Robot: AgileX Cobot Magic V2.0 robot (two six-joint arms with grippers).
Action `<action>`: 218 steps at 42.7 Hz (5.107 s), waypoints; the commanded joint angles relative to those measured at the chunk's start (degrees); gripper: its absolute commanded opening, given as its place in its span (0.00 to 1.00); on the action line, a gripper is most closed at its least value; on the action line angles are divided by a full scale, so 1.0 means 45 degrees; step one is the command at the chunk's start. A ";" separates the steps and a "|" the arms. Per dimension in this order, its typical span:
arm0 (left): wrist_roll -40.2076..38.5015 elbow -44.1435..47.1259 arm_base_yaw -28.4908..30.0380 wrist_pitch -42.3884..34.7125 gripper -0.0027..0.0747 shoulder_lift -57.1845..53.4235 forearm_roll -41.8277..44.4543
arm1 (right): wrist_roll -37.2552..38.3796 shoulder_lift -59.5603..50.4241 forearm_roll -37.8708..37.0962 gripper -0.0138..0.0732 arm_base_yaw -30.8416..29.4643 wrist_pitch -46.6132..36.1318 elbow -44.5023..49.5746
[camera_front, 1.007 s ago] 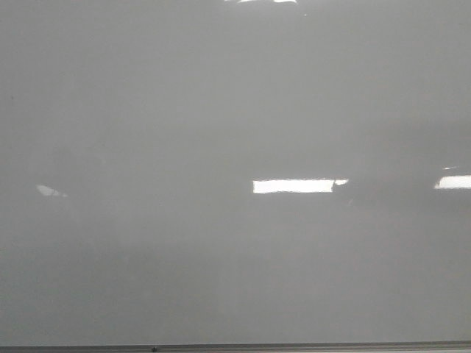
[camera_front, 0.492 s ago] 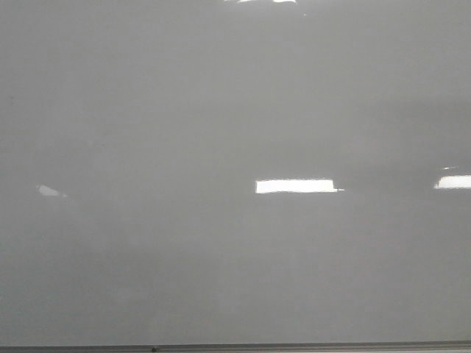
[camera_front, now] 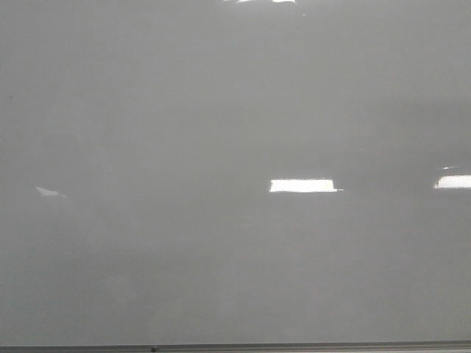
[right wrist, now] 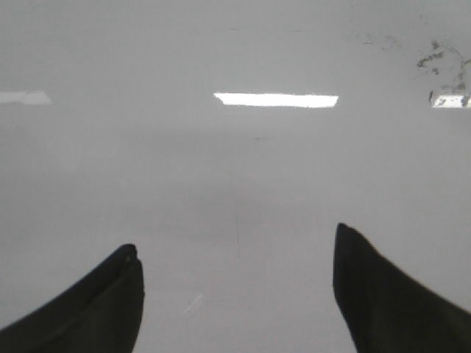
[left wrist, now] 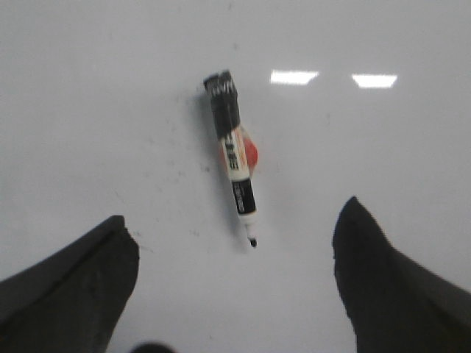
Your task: Write number 7 on whiteboard
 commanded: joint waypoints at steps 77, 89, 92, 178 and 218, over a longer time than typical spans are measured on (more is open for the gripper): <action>0.3039 -0.7044 -0.1301 0.7407 0.01 0.7952 -0.0905 | -0.0040 0.1647 0.0444 0.80 0.0205 -0.0135 -0.0905; 0.8235 -0.8179 -0.5576 0.9111 0.01 0.7952 -0.0905 | -0.1293 0.4664 0.0532 0.80 0.2514 0.1036 -0.2376; 0.8871 -0.8236 -0.6601 0.9134 0.01 0.7952 -0.0905 | -0.1770 0.5413 0.0600 0.80 0.3414 0.1459 -0.2914; 1.0002 -0.8236 -1.0641 0.6310 0.77 0.6538 -0.0883 | -0.7617 1.2648 0.4386 0.09 0.9798 0.3900 -0.9681; 0.9911 -0.6456 -1.0641 0.5889 0.01 0.3955 -0.2145 | -0.7584 1.4492 0.6229 0.09 0.6045 0.0871 -1.0665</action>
